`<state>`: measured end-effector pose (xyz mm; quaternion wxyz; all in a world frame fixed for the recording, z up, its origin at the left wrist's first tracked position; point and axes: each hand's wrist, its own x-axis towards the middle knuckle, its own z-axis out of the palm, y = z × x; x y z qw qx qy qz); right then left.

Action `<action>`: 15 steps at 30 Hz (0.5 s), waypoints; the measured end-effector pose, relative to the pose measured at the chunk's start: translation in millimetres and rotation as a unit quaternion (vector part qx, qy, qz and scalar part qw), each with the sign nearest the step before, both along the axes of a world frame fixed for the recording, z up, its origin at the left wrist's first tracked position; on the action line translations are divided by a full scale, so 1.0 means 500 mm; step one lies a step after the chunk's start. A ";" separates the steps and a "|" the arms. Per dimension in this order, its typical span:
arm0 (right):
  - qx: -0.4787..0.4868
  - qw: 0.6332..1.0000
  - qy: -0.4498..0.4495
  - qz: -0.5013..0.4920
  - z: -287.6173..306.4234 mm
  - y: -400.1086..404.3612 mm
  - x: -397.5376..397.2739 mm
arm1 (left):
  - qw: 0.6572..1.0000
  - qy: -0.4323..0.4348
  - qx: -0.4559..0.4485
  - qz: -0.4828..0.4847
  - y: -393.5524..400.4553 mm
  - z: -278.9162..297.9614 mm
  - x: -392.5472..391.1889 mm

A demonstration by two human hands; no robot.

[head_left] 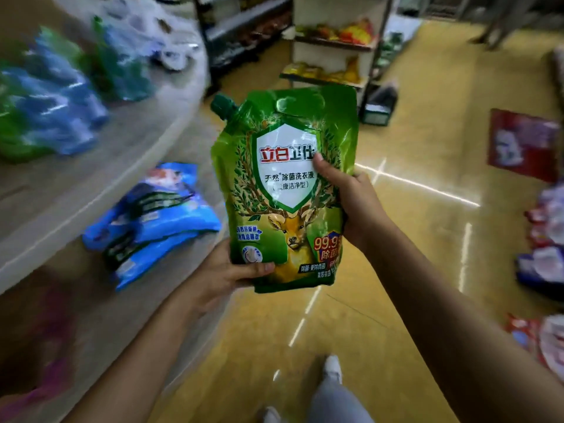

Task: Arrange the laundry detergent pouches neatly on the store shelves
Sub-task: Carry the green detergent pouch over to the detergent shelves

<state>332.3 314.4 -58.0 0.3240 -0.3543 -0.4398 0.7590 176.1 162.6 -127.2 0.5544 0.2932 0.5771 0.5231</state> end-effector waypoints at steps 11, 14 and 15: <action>-0.018 0.967 -0.002 -0.253 -0.035 0.331 0.435 | 0.970 -0.010 -0.037 -0.238 0.502 -0.018 0.342; -0.014 0.954 -0.007 -0.300 -0.021 0.425 0.529 | 0.960 -0.005 -0.036 -0.279 0.628 -0.011 0.432; -0.014 0.950 -0.006 -0.312 -0.015 0.457 0.558 | 0.956 -0.006 -0.037 -0.290 0.670 -0.007 0.460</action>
